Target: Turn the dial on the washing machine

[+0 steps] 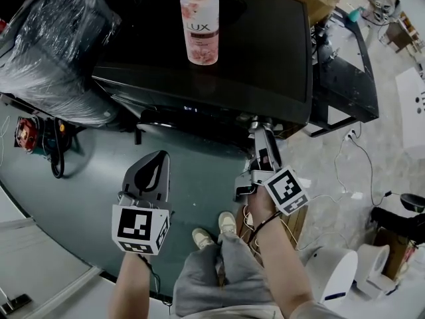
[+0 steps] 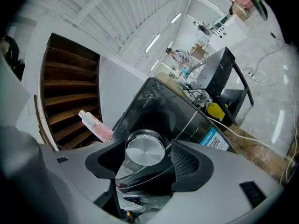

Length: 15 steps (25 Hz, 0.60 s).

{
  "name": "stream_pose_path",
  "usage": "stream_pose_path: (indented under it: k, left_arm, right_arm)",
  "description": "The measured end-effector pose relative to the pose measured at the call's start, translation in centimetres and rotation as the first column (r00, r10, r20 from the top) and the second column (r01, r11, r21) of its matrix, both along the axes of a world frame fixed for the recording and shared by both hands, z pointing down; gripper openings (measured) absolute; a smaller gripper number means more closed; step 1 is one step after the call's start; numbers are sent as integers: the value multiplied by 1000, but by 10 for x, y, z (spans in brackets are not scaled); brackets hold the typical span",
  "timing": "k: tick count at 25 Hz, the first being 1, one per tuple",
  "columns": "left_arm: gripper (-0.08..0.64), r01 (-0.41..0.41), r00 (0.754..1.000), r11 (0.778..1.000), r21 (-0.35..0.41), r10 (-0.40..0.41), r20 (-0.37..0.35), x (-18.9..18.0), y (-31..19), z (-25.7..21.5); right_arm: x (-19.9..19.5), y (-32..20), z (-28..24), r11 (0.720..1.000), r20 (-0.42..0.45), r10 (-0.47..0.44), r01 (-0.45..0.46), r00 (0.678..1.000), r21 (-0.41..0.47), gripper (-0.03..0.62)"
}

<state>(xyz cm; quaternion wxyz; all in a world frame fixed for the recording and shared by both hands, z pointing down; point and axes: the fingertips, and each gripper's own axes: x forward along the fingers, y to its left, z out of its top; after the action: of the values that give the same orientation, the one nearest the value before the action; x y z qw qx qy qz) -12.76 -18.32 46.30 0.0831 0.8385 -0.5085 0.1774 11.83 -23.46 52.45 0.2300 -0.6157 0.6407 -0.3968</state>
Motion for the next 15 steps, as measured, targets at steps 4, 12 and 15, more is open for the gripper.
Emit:
stream_pose_path:
  k: [4,12,15]
  left_arm:
    - [20,0,1000,1000,25,-1,17,-3,3,-23]
    - [20,28,1000,996,81,-29,12,-14,17,-89]
    - [20,44,998,995,88,-39,-52,-18,25,-122]
  right_arm:
    - [5,11,-30,995,-346,-97,103,933,1,296]
    - [-7,34,-128,964,-583,-184,262,791,51,175]
    - [-13,44,-171,949,-628,-195,307,754,74,132]
